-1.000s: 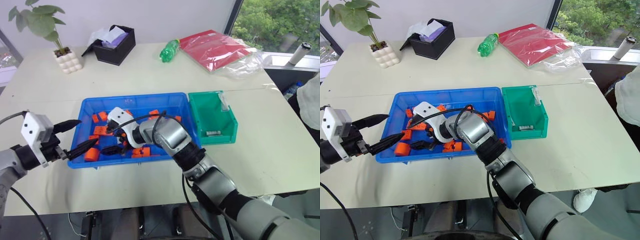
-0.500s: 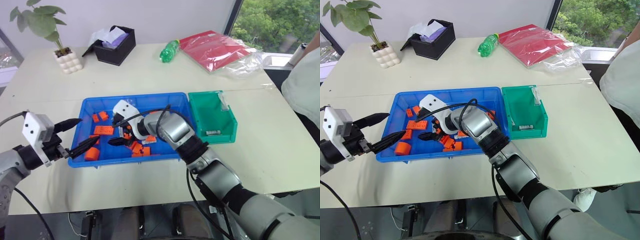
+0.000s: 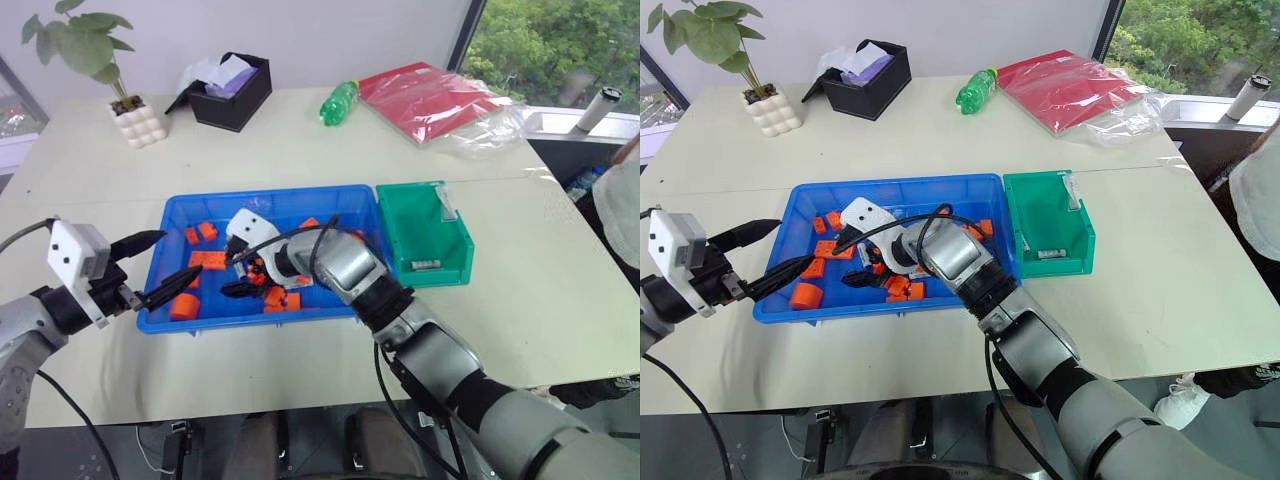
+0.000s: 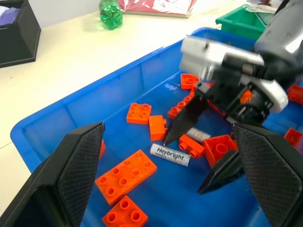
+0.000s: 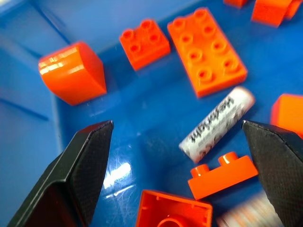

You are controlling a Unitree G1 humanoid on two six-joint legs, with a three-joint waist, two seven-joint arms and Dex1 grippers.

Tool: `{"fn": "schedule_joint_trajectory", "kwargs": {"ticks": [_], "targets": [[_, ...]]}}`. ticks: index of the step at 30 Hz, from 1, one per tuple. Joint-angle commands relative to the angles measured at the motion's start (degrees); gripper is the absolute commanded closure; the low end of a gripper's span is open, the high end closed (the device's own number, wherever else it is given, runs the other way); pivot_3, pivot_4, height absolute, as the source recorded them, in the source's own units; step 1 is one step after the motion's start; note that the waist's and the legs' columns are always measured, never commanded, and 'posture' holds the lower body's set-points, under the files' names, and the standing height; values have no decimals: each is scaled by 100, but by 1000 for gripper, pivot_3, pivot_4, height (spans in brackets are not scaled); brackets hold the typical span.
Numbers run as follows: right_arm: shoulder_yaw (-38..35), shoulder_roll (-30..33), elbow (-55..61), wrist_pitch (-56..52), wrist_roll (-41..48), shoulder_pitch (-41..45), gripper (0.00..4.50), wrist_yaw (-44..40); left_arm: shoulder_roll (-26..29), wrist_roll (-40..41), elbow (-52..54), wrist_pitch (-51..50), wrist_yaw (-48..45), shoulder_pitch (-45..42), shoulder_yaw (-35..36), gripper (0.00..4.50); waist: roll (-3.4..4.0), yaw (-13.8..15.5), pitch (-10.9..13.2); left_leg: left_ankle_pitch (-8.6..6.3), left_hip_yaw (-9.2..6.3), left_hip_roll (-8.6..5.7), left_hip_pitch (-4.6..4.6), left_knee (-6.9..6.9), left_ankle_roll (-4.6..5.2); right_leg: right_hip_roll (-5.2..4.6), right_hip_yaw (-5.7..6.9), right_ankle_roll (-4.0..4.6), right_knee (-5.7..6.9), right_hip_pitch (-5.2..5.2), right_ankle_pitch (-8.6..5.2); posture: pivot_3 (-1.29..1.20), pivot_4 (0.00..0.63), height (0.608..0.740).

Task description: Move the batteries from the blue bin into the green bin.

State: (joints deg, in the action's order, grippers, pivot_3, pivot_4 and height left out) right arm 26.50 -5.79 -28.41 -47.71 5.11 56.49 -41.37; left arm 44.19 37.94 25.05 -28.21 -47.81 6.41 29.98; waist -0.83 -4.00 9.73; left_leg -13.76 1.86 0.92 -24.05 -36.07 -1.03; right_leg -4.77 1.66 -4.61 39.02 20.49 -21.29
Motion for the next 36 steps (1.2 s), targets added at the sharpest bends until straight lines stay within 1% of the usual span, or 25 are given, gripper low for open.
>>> {"fn": "schedule_joint_trajectory", "kwargs": {"ticks": [1, 4, 7, 8, 9, 11, 13, 14, 15, 29, 33, 36], "targets": [[-55, -249, -321, 235, -69, 179, 34, 57, -53, -19, 99, 134, 88, -48, 7, 0, 0, -6, 0, 0, 0, 0, 1, 0, 0, 0, 0, 0, 0, 0, 0, 0, 150, 740], [-143, -385, -558, 370, -95, 291, 34, 114, -78, -30, 122, 141, 133, -48, 5, 0, 0, -2, 0, 0, 0, 1, 3, 0, -1, 2, 0, 0, 5, 1, 0, 0, 150, 740], [-171, -437, -672, 452, -123, 339, 787, 133, -100, -43, 144, 153, 161, -19, 23, 0, -1, 1, -1, 0, 0, 1, 2, 0, -1, 0, 0, 0, 5, 1, 0, 0, 150, 740], [-173, -449, -700, 468, -133, 342, 1195, 132, -108, -49, 152, 162, 179, -14, 28, 0, -1, 2, -1, 0, 0, 1, 2, -1, -1, 0, 0, 0, 5, 1, 0, 0, 150, 740], [-177, -459, -726, 487, -148, 343, 1775, 129, -116, -53, 159, 171, 195, -11, 32, 0, -1, 3, -1, 0, 0, 1, 1, 0, -1, -1, 0, 0, 4, 1, 0, 0, 150, 740], [-183, -463, -757, 519, -180, 328, 2689, 110, -130, -54, 171, 179, 220, -9, 41, 0, -1, 2, -1, 0, 0, 1, 1, 0, -1, -1, 0, 0, 4, 1, 0, 0, 150, 740], [-168, -444, -747, 530, -210, 296, 3724, 82, -138, -54, 172, 187, 226, -5, 60, 0, -1, -2, -1, 0, 0, 1, 1, 0, -1, -1, 0, 0, 4, 2, 0, 0, 150, 740], [-165, -436, -744, 535, -222, 286, 4174, 74, -144, -59, 172, 192, 231, -4, 60, 0, -1, -5, -1, 0, 0, 1, 1, 0, -1, -1, 0, 0, 5, 2, 0, 0, 150, 740], [-166, -432, -742, 539, -234, 280, 4439, 67, -148, -63, 173, 195, 234, -4, 59, 0, -1, -5, -1, 0, 0, 1, 1, 0, -1, -1, 0, 0, 5, 3, 0, 0, 150, 740], [-221, -401, -729, 720, -375, 375, 4435, -31, -225, -98, 125, 274, 297, -40, -1, 0, -1, -1, -1, 0, 0, 1, 1, 1, -1, -1, 0, 0, 5, 3, 0, 0, 150, 740], [-356, -194, -491, 644, -353, 426, 4435, -61, -218, -105, 110, 280, 301, -42, -2, 0, -1, 2, -1, 0, 0, 1, 1, 0, -1, -1, 0, 0, 5, 3, 0, 0, 150, 740], [-565, 143, -65, 409, -272, 510, 4435, -137, -195, -90, 88, 263, 271, -47, -6, 0, -1, 16, -1, 0, 0, 1, -1, -3, -1, -1, 0, 0, 5, 2, 0, 0, 150, 740]]}}
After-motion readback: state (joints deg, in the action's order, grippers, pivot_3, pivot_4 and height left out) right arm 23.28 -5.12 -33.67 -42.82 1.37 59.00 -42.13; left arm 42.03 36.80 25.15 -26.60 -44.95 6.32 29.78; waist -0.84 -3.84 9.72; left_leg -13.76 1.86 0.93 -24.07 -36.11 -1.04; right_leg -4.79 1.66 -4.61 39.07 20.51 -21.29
